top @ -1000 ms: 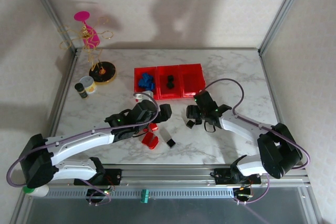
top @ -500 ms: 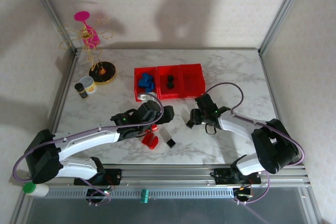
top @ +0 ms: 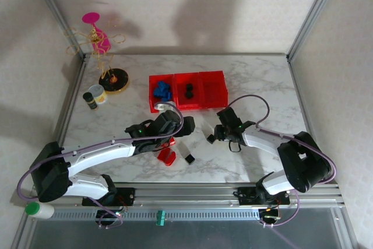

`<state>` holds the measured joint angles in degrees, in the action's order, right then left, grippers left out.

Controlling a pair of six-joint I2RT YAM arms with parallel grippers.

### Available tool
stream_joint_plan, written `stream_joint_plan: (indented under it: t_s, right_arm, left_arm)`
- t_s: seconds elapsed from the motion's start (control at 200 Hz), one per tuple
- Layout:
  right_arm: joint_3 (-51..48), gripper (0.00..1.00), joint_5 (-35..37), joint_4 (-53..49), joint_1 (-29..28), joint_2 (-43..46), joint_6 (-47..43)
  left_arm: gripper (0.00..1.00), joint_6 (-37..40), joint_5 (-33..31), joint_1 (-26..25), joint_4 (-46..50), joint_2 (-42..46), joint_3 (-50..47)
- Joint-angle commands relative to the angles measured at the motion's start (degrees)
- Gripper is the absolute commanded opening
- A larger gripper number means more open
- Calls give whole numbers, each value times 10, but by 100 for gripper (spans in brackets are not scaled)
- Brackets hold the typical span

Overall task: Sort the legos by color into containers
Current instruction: Pick up the lego from the center of the table, then place the lego in the container.

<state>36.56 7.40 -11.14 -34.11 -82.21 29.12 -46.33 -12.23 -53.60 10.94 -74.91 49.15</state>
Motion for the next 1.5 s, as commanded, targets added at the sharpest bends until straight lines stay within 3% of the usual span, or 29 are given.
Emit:
stream_joint_plan:
  t_s: [0.0,0.345,0.626,0.871,1.091,1.207,1.492]
  right_arm:
    - [35,30,12,-22,3,21,-23]
    - [166,30,-16,10,-3,-12,-89]
    - [337,29,-17,41,-15,-157,-123]
    - [467,30,23,49,-19,-284,-152]
    - [545,38,31,45,-20,-354,-173]
    - [556,46,31,40,-22,-354,-180]
    - [493,53,19,40,-23,-278,-176]
  left_arm:
    - [99,9,-26,-5,4,-1,21]
    - [100,14,-69,15,31,42,23]
    - [99,32,-74,74,58,80,20]
    - [99,47,-65,119,57,89,19]
    - [99,48,-49,136,46,84,10]
    - [99,46,-49,136,44,86,7]
    - [100,46,-27,134,33,88,0]
